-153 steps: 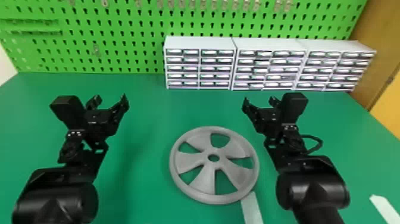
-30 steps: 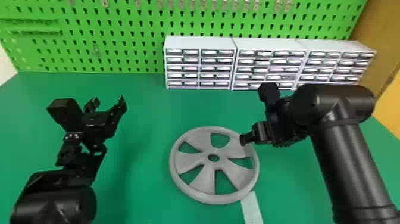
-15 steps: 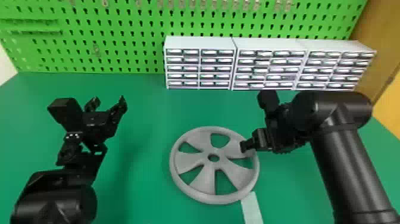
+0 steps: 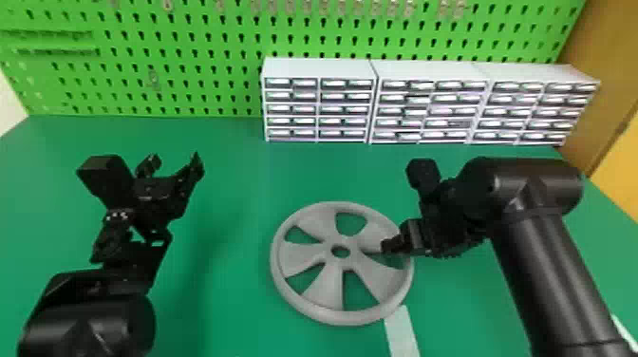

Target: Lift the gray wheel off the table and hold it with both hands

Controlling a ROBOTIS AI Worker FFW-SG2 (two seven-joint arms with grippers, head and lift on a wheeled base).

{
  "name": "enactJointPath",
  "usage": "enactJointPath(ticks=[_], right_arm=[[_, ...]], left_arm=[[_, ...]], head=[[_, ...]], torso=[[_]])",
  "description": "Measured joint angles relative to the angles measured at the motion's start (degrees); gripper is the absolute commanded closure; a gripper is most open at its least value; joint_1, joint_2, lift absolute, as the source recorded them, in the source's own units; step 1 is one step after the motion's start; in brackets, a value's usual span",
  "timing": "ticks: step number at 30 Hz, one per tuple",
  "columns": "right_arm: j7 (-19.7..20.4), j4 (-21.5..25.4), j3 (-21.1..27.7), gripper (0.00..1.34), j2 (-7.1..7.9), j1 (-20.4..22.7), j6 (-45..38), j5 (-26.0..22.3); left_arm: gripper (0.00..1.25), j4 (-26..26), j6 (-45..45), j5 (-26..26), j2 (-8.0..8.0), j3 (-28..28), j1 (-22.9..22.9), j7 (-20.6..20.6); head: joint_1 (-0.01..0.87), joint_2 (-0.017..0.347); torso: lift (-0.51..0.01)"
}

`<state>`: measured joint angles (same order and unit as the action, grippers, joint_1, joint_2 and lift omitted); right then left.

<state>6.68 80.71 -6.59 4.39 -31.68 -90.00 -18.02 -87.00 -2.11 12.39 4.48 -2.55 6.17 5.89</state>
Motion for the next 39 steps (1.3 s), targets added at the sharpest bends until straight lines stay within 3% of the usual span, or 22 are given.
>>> enactJointPath(ticks=[27, 29, 33, 39], right_arm=[[0.0, -1.2, 0.1, 0.38, 0.0, 1.2, 3.6, -0.1], [0.0, -1.2, 0.1, 0.42, 0.01, 1.2, 3.7, -0.1], [0.0, -1.4, 0.0, 0.66, 0.07, 1.3, 3.9, -0.2], [0.0, -1.5, 0.0, 0.69, 0.09, 1.4, 4.0, -0.2]], left_arm=[[0.46, 0.0, 0.0, 0.0, 0.0, 0.2, 0.1, 0.0], [0.46, 0.0, 0.0, 0.0, 0.0, 0.2, 0.1, 0.0], [0.46, 0.0, 0.0, 0.0, 0.0, 0.2, 0.1, 0.0], [0.46, 0.0, -0.1, 0.0, 0.0, 0.2, 0.1, 0.0]], head=[[0.711, 0.015], [0.711, 0.015], [0.711, 0.015], [0.711, 0.015]], torso=[[-0.098], [-0.098], [-0.098], [-0.098]])
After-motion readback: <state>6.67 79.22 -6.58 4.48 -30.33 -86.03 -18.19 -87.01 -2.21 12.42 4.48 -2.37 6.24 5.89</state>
